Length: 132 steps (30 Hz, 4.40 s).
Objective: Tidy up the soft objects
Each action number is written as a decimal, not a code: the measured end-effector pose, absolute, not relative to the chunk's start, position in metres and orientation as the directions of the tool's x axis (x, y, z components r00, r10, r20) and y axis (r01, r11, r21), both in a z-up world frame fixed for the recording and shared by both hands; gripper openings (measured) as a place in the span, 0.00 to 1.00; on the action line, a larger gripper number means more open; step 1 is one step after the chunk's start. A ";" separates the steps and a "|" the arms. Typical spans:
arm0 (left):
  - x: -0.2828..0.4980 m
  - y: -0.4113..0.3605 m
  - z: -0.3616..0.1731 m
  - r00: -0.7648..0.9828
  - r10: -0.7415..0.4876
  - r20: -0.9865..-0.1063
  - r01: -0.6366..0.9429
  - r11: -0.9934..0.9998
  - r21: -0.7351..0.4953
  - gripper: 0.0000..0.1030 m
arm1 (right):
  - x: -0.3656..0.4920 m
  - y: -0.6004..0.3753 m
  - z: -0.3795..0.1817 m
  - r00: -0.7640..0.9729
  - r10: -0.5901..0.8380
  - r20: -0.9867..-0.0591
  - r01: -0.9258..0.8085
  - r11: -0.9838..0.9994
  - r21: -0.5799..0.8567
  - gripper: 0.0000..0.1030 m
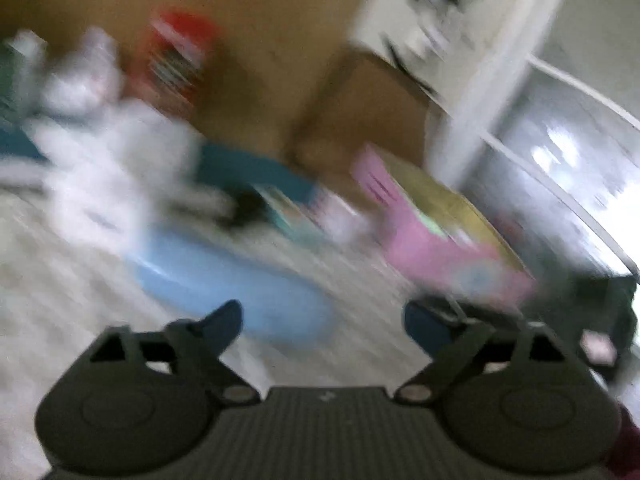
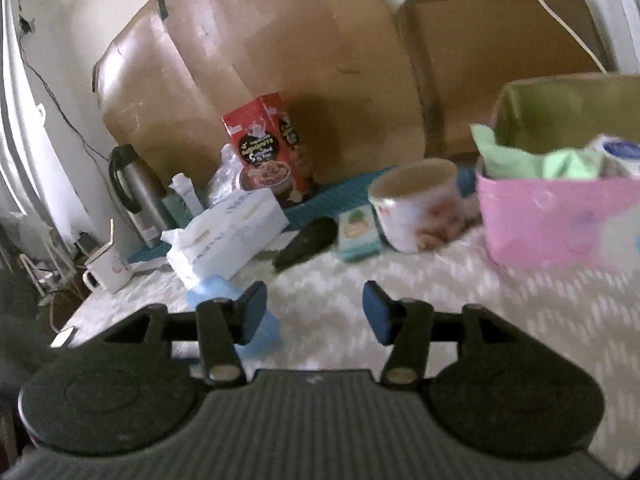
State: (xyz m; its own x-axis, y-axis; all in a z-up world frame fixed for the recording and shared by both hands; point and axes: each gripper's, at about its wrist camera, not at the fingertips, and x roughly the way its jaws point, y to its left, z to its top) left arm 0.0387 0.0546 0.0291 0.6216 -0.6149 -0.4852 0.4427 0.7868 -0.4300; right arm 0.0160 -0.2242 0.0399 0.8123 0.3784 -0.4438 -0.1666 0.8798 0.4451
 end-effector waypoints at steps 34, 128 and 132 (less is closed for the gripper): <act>0.099 -0.204 0.075 0.359 -0.758 -0.545 0.726 0.594 -0.347 0.86 | -0.059 -0.300 0.056 0.869 0.278 -0.409 -0.213 0.957 0.197 0.55; 0.109 -0.257 0.068 0.178 -0.796 -0.578 0.709 0.512 -0.486 0.38 | -0.023 -0.335 0.045 0.942 0.198 -0.271 -0.077 0.914 0.399 0.39; 0.122 -0.302 0.063 0.231 -0.771 -0.593 0.714 0.548 -0.435 0.53 | -0.008 -0.373 0.044 0.957 0.087 -0.278 0.024 0.927 0.374 0.39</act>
